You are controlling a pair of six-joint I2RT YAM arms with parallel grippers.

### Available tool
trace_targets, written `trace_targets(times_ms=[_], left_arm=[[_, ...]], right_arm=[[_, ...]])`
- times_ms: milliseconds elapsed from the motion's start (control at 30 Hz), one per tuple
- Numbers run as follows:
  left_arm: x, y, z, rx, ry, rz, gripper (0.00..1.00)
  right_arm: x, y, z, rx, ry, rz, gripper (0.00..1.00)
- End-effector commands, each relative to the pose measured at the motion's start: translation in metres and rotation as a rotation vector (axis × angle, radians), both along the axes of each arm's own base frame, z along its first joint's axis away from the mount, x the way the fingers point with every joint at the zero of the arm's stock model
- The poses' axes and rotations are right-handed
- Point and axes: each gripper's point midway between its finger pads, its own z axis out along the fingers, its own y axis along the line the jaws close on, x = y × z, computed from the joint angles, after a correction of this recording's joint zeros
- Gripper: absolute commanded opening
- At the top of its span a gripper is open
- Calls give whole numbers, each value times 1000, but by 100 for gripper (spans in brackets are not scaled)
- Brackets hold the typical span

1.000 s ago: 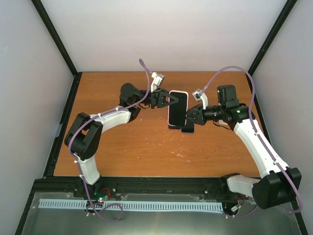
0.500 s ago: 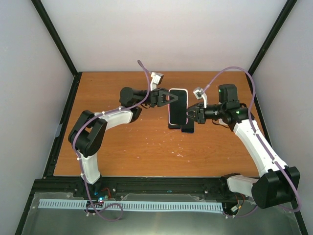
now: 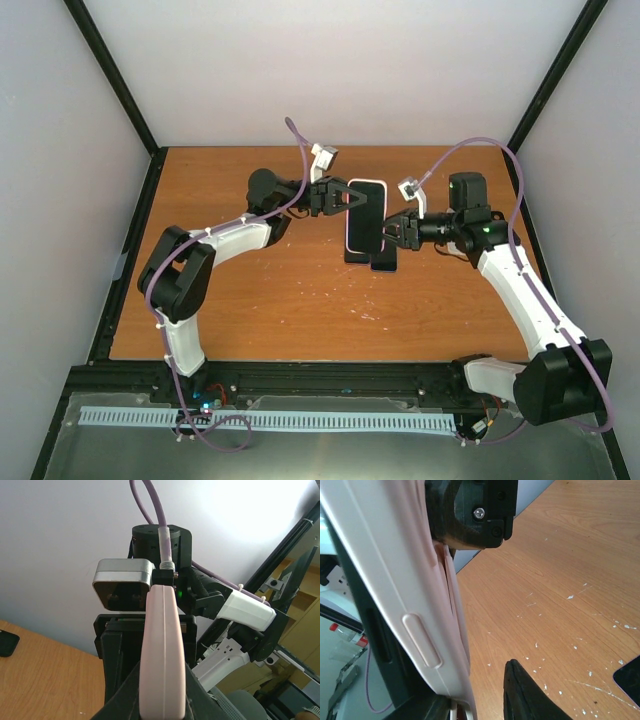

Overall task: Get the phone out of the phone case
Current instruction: Remove the phone case from the phone.

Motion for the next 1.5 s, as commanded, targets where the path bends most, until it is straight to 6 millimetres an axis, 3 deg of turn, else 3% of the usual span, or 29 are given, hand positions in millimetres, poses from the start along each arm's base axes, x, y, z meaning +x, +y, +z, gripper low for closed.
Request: trace_targets(times_ms=[0,67,233,333,467,800,967,1200,1333,1467], left_arm=[[-71,-33,-67,190,104,-306,1],[-72,-32,-69,191,109,-305,0],[-74,-31,-72,191,113,-306,0],[-70,-30,-68,188,102,-293,3],[-50,-26,-65,205,120,-233,10],[49,24,-72,265,285,173,60],[60,35,-69,262,261,273,71],[89,50,-117,503,193,654,68],[85,40,-134,681,-12,858,66],[60,19,-132,721,-191,948,64]], right_arm=[[3,18,103,170,-391,106,27],[4,13,105,184,-386,108,26],[-1,14,98,202,-365,135,5],[-1,13,84,183,-338,128,3],[-3,10,58,127,-299,108,3],[26,-21,-19,-14,-109,-88,3],[40,-35,-58,-80,-13,-193,3],[60,-54,-100,-176,140,-356,3],[71,-69,-117,-250,244,-475,3],[75,-85,-131,-322,366,-592,3]])
